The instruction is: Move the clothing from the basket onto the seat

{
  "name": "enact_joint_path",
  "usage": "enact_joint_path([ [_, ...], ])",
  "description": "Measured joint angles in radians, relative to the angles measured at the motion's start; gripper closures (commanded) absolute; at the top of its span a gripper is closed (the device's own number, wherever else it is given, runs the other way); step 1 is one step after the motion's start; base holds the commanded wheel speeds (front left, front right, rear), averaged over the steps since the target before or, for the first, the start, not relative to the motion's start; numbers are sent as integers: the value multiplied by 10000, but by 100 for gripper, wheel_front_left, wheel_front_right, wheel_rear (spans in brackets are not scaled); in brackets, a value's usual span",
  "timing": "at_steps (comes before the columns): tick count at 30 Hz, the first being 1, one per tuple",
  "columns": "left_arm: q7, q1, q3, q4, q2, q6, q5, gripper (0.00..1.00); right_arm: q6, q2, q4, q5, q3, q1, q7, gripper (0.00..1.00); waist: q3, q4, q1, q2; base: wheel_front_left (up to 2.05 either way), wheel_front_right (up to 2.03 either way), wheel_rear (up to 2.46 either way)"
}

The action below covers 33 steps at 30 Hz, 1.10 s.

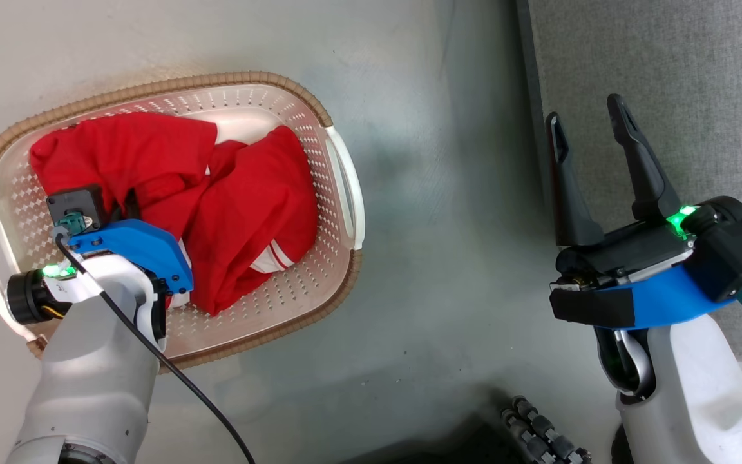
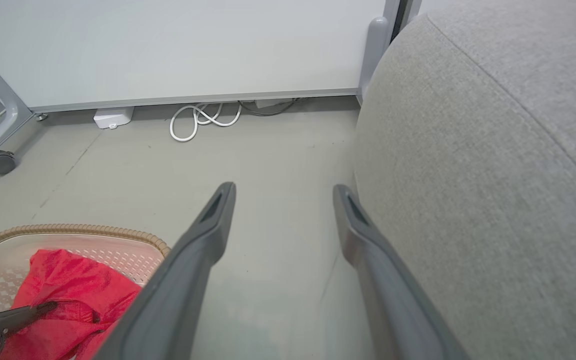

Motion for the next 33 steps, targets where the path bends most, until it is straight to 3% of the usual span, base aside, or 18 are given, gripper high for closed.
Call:
enact_joint_path([
  [12,-54,504,-347,96,-337,-433,6,100,0,4,407,-180,-46,2,2,0,-997,226,0,0,0,0,0],
  [19,-84,1211,-688,-397,-708,-1026,19,100,0,8,773,-242,-188,167,2,0,-2581,655,-1,0,0,0,0],
  [28,-84,2244,-1323,-1785,-855,-1400,73,100,0,10,1329,-508,-167,939,0,0,-4678,1232,-3,0,0,0,0],
  [33,-84,2892,-2295,-2675,-861,-1536,-782,100,0,10,1622,-548,-201,1372,0,0,-5825,1527,-3,1,0,0,0],
])
